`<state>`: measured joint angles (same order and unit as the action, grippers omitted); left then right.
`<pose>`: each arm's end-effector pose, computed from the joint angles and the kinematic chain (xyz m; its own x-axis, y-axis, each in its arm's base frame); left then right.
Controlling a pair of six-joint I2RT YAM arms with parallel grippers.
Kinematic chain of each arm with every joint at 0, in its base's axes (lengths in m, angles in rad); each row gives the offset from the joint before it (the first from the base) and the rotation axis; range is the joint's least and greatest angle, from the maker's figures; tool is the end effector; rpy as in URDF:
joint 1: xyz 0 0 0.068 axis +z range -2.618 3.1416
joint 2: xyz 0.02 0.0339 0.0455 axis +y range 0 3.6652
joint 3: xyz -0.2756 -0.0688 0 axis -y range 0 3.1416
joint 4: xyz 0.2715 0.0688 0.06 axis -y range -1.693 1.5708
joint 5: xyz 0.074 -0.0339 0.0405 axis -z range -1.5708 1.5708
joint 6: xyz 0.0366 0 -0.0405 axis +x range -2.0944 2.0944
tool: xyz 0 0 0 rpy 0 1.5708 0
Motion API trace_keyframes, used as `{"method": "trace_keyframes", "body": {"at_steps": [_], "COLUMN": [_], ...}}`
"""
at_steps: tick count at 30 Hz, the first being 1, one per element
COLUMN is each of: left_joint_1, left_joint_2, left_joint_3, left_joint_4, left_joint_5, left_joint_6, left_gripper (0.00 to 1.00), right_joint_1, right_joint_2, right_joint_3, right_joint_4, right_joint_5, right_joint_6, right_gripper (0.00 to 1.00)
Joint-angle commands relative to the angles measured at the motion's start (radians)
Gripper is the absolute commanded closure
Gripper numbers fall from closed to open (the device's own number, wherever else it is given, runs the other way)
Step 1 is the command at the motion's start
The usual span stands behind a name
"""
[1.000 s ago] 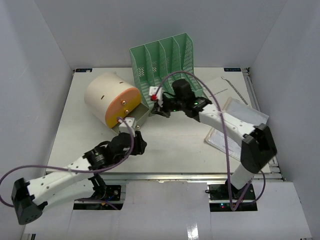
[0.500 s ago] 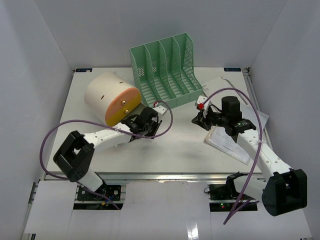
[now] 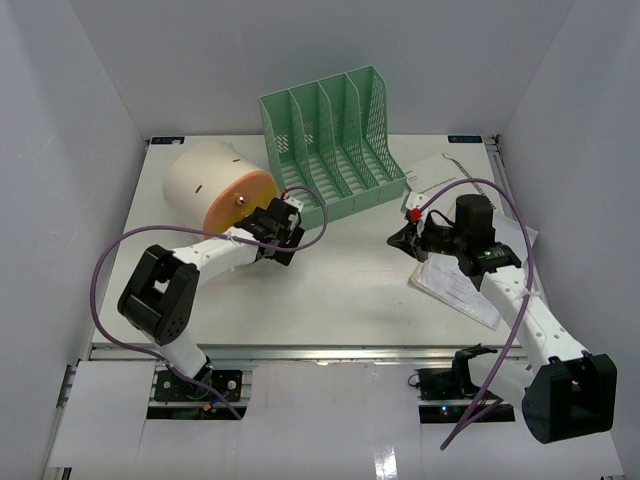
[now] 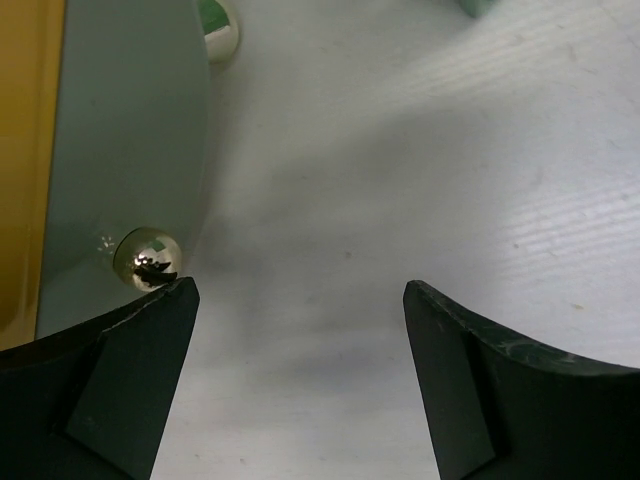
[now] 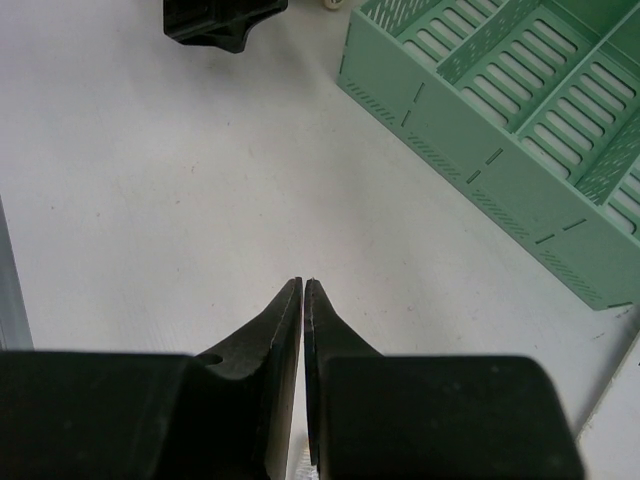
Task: Organize the desk
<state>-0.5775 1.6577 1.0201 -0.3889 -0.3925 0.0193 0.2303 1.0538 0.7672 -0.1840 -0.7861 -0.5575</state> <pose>0.3039 -0.1813 0.1824 -0.7101 0.4840 -0.5114 0.3522 0.8731 0.3372 0.2377 0.0823 0.2886 0.0356 -0.3756 -0.9261 -0.8915 0.4069 -0.1993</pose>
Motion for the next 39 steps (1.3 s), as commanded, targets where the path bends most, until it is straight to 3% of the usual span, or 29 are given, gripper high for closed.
{"method": "trace_keyframes", "body": {"at_steps": [1, 13, 19, 22, 25, 31, 39], "left_joint_1": [0.044, 0.186, 0.183, 0.182, 0.182, 0.183, 0.185], "left_joint_2": [0.002, -0.05, -0.199, -0.309, -0.434, -0.681, -0.834], "left_joint_3": [0.052, 0.023, -0.014, -0.073, -0.141, -0.327, -0.428], "left_joint_4": [0.028, 0.073, 0.096, 0.131, 0.204, 0.375, 0.421], "left_joint_5": [-0.1, -0.014, 0.218, 0.379, 0.595, 0.816, 0.836], "left_joint_6": [0.039, 0.063, 0.005, -0.059, -0.129, -0.209, -0.211], "left_gripper": [0.04, 0.02, 0.02, 0.02, 0.02, 0.02, 0.02], "right_joint_1": [-0.023, -0.073, -0.121, -0.158, -0.235, -0.455, -0.614], "right_joint_2": [-0.003, 0.005, 0.006, 0.019, 0.032, 0.044, 0.038], "right_joint_3": [-0.016, -0.013, -0.014, -0.004, 0.009, -0.013, -0.066], "right_joint_4": [0.023, 0.008, 0.006, 0.01, 0.02, 0.056, 0.046], "right_joint_5": [-0.042, -0.034, 0.112, 0.17, 0.226, 0.338, 0.777], "right_joint_6": [0.005, 0.007, 0.042, 0.082, 0.149, 0.29, 0.488], "right_gripper": [0.9, 0.88, 0.64, 0.45, 0.16, 0.1, 0.07]}}
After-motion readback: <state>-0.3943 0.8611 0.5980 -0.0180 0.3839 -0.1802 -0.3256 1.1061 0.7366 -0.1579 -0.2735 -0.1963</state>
